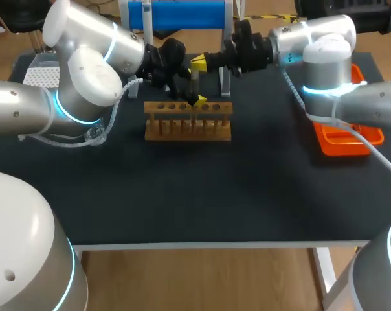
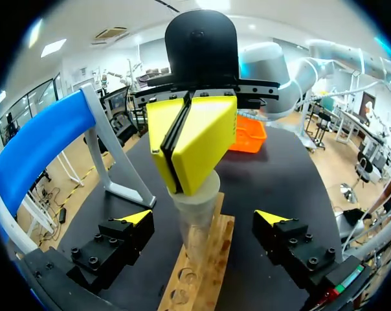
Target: Invert the test tube, pick up the pipette, mount the tip to pipette, aspirate from beaker and dispense into the tube, eject the tip, return the pipette, and cap with the stopper.
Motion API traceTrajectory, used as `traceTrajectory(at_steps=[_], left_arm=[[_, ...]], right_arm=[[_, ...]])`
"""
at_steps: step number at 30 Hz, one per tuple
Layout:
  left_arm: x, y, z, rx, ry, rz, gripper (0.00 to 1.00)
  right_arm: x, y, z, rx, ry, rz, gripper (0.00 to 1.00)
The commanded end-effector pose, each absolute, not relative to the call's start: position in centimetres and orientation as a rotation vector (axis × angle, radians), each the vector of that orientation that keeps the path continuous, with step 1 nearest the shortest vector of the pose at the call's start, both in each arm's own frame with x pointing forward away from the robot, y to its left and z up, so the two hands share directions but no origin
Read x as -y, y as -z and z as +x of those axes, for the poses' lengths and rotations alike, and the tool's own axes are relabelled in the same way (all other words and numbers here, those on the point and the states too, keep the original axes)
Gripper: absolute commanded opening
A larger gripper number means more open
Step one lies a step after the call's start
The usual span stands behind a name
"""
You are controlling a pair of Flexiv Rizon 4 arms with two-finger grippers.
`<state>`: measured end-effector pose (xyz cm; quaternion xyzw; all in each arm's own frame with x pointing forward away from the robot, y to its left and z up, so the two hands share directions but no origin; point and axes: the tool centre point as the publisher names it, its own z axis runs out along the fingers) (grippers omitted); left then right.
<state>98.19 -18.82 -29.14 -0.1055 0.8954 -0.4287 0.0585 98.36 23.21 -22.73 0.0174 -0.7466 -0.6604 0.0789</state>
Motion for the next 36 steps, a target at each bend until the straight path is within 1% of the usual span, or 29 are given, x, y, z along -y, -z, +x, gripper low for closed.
traceTrajectory(at_steps=[1, 11, 12, 13, 14, 15, 16, 25, 36], left_arm=[[18.8, 29.1, 98.2, -2.717, 1.297, -0.319, 1.00], [18.8, 29.1, 98.2, -2.717, 1.297, -0.319, 1.00], [18.8, 29.1, 98.2, -2.717, 1.297, -0.319, 1.00], [18.8, 29.1, 98.2, -2.717, 1.297, -0.319, 1.00], [18.8, 29.1, 98.2, -2.717, 1.297, -0.319, 1.00], [18.8, 29.1, 98.2, -2.717, 1.297, -0.319, 1.00], [18.8, 29.1, 98.2, -2.717, 1.297, -0.319, 1.00], [18.8, 29.1, 98.2, -2.717, 1.297, -0.319, 1.00], [18.8, 29.1, 98.2, -2.717, 1.297, -0.319, 1.00]], right_arm=[[-23.2, 24.0, 98.4, 2.235, 1.971, 0.049, 0.00], [-22.5, 21.8, 98.3, 2.218, 2.038, 0.079, 0.00], [-22.4, 21.6, 98.3, 2.225, 2.037, 0.082, 0.02], [-22.3, 21.4, 98.3, 2.232, 2.035, 0.082, 0.31], [-22.2, 21.3, 98.3, 2.235, 2.034, 0.081, 0.48], [-22.0, 21.1, 98.2, 2.242, 2.032, 0.081, 0.89], [-21.9, 20.9, 98.2, 2.249, 2.028, 0.082, 1.00], [-19.7, 20.8, 97.9, 2.377, 1.904, 0.070, 1.00], [-16.5, 23.1, 97.8, 2.497, 1.733, -0.017, 1.00]])
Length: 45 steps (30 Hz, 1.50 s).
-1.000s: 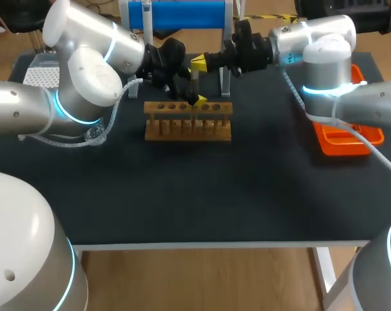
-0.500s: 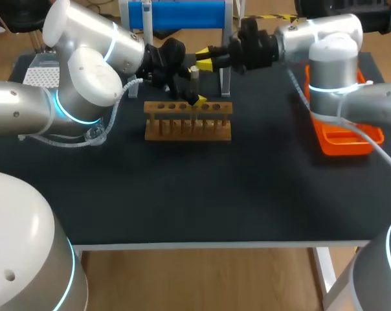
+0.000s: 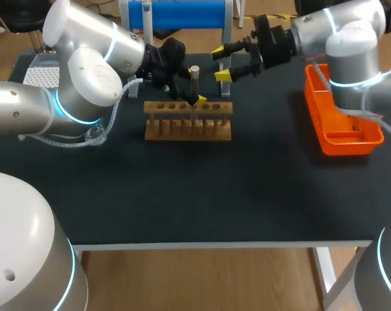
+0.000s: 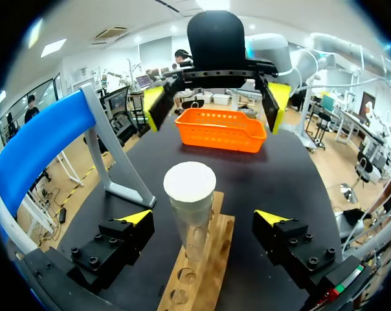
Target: Invert the test tube, pick up the pipette, mount the tip to pipette, aspirate from beaker and dispense into the tube, eject the tip, return the pipette, and cap with the stopper.
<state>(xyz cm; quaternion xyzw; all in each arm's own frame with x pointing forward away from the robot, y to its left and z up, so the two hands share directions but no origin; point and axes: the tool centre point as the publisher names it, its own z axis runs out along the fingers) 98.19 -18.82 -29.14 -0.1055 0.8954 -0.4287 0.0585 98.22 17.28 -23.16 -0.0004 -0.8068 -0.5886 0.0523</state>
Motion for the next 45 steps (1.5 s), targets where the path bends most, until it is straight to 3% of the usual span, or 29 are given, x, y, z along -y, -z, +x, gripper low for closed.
traceTrajectory(at_steps=[1, 24, 45], left_arm=[[18.8, 29.1, 98.2, -2.717, 1.297, -0.319, 1.00], [18.0, 28.8, 97.8, -2.720, 1.297, -0.311, 1.00], [8.1, 26.7, 96.1, -2.567, 1.189, -0.598, 1.00]], right_arm=[[-16.4, 23.4, 97.7, 2.509, 1.717, -0.025, 1.00], [-15.3, 24.8, 97.8, 2.584, 1.627, -0.086, 1.00], [-15.3, 24.8, 97.8, 2.584, 1.627, -0.086, 1.00]])
